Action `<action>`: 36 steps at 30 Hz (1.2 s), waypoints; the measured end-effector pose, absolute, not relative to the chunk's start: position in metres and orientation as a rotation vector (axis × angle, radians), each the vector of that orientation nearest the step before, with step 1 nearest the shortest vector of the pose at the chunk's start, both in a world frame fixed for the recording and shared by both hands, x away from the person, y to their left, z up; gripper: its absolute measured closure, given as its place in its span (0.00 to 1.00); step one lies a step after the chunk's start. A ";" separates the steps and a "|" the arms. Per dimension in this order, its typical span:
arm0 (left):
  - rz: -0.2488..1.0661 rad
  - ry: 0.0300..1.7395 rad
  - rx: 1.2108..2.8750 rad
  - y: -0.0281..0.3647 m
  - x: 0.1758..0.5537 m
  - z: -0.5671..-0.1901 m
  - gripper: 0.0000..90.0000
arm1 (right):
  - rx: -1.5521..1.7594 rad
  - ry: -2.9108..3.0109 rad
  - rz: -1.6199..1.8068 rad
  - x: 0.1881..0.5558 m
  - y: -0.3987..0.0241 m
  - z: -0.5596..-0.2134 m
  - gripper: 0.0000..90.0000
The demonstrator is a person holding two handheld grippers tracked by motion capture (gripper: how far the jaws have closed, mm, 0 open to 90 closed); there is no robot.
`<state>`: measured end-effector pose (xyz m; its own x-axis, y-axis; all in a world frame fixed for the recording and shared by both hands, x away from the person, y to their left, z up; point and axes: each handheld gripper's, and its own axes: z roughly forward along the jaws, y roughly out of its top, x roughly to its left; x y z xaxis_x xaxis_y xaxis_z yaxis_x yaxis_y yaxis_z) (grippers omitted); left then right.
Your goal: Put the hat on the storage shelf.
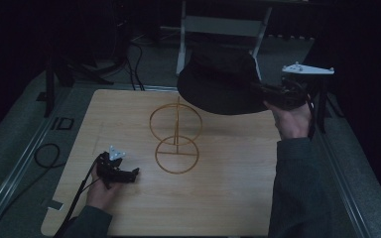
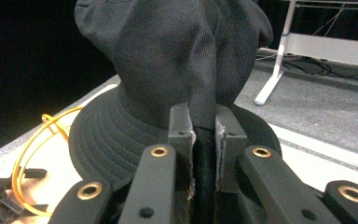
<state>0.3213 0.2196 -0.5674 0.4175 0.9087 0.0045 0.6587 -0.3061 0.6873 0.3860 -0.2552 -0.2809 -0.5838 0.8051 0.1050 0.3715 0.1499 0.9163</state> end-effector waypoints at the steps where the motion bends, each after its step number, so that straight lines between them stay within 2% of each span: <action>1: 0.532 1.322 2.067 0.220 0.321 -0.567 0.00 | 1.121 2.020 1.422 0.386 -0.255 -0.280 0.89; 36: 0.534 1.321 2.070 0.220 0.321 -0.567 0.00 | 1.014 2.083 1.521 0.377 -0.232 -0.275 0.89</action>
<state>0.3213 0.2198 -0.5673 0.4181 0.9084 0.0076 0.6584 -0.3087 0.6865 0.3767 -0.2316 -0.2750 -0.6736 0.7299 0.1160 0.3329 0.1595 0.9294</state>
